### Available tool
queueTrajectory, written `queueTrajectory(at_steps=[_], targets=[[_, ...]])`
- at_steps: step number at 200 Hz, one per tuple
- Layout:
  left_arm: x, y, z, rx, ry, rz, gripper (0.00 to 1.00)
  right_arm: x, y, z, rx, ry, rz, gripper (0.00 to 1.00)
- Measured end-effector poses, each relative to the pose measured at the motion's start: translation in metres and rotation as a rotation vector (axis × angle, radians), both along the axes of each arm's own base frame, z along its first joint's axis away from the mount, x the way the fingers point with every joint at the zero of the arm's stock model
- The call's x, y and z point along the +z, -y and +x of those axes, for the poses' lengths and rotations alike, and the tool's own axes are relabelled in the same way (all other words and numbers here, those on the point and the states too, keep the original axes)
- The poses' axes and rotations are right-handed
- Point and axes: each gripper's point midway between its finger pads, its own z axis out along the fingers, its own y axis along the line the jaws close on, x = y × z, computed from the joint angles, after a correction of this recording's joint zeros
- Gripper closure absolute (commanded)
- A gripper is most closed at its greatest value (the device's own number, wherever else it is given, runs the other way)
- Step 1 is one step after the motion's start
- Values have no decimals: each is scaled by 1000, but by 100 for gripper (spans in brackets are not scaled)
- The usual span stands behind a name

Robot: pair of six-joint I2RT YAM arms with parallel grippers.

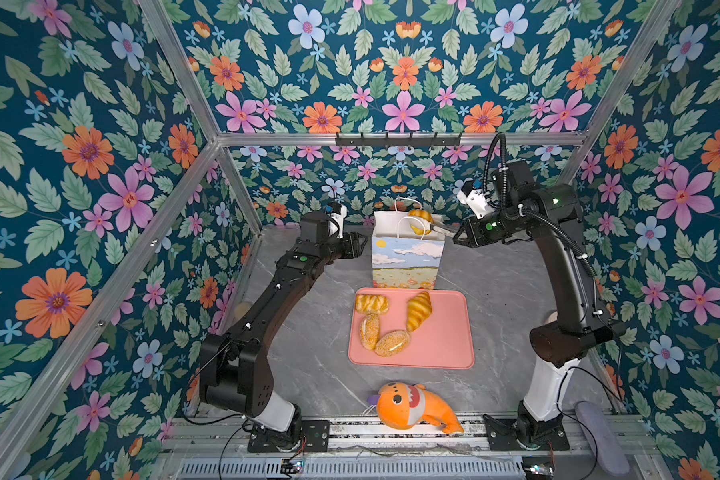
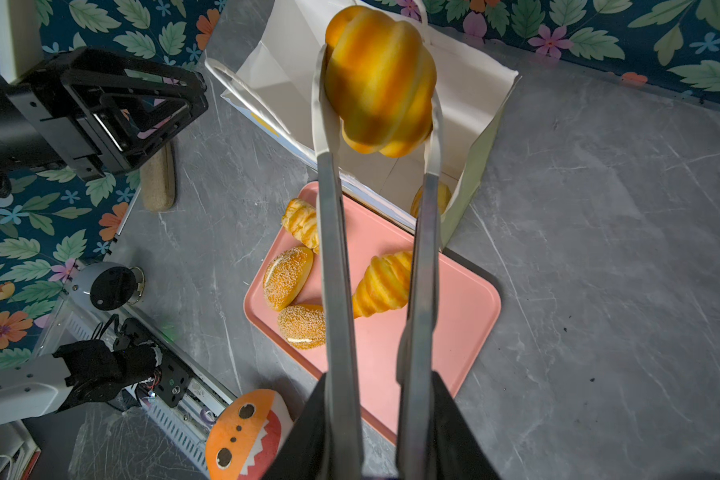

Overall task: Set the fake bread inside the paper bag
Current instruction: 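Lower the striped bun into the bag and open the tongs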

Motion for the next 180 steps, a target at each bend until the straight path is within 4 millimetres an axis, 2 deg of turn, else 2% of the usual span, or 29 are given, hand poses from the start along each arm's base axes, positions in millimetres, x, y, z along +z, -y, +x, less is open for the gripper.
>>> queueTrajectory(at_steps=[97, 180], targets=[[-4, 0, -1, -3, -8, 1, 41, -19, -21, 8, 14, -12, -76, 70], [-1, 0, -1, -7, 3, 8, 41, -29, -25, 16, -20, -22, -108, 67]])
